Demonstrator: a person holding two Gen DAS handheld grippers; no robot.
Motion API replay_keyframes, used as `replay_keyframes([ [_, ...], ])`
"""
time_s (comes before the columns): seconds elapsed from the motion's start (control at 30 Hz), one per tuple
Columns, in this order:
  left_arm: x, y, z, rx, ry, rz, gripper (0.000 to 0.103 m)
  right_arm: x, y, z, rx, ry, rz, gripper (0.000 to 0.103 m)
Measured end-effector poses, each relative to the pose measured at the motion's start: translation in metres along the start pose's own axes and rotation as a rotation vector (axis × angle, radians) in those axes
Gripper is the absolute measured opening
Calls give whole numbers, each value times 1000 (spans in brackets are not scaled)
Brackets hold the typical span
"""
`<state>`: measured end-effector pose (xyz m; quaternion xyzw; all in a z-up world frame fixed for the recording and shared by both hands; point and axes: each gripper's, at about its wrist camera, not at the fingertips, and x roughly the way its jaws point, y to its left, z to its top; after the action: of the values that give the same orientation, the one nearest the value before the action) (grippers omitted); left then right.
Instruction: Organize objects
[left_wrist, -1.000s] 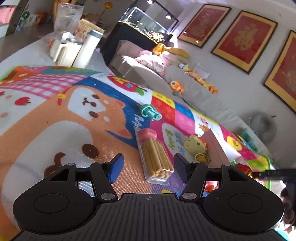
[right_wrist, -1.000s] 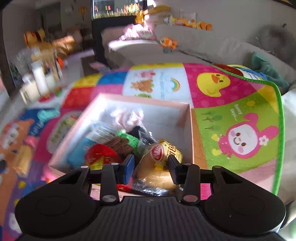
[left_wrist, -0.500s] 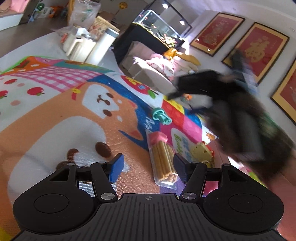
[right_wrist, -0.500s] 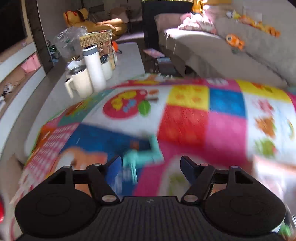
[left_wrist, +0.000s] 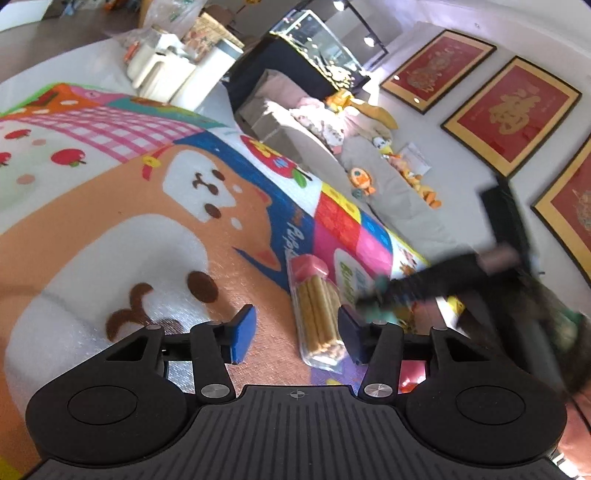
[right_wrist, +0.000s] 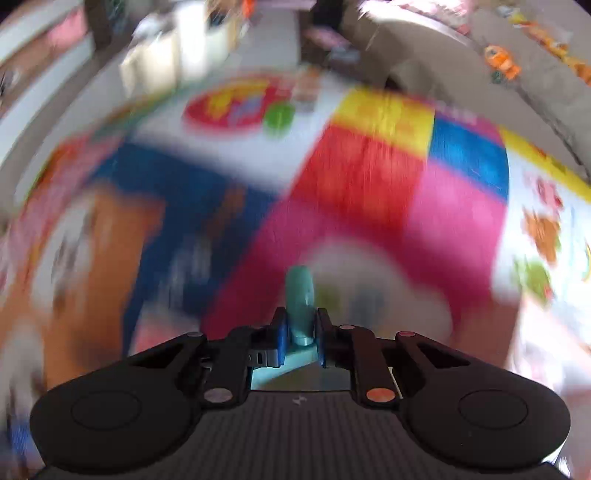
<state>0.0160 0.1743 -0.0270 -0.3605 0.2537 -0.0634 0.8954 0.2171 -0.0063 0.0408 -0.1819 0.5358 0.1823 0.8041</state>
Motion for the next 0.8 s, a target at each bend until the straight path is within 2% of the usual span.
replay_keyframes([
  [0.03,2,-2,-1,7,14,-11,53,-9,1,-13,-30,34,22,15],
  [0.07,4,-4,-2,19,29,-21,53,-20,2,-23,-54,33,37,17],
  [0.13,8,-9,-4,53,57,-40,53,-43,-3,-30,-54,-34,27,19],
  [0.2,12,-15,-7,89,77,-49,53,-54,-14,-22,10,-124,-48,32],
  [0.27,13,-16,-9,103,78,-52,53,-48,-25,-8,60,-183,-121,41],
  [0.3,13,-15,-9,98,77,-56,53,-39,-30,1,80,-184,-144,41],
  [0.37,12,-12,-9,75,70,-67,53,-15,-41,15,133,-145,-195,41],
  [0.4,11,-10,-8,62,61,-70,53,-6,-45,17,156,-119,-199,38],
  [0.5,8,-7,-6,38,29,-71,53,-7,-39,5,141,-101,-124,27],
  [0.6,8,-7,-5,35,26,-73,53,-25,-15,-27,40,-118,-91,25],
  [0.8,0,-12,-6,68,-5,-78,53,-75,11,-118,-42,-168,82,24],
])
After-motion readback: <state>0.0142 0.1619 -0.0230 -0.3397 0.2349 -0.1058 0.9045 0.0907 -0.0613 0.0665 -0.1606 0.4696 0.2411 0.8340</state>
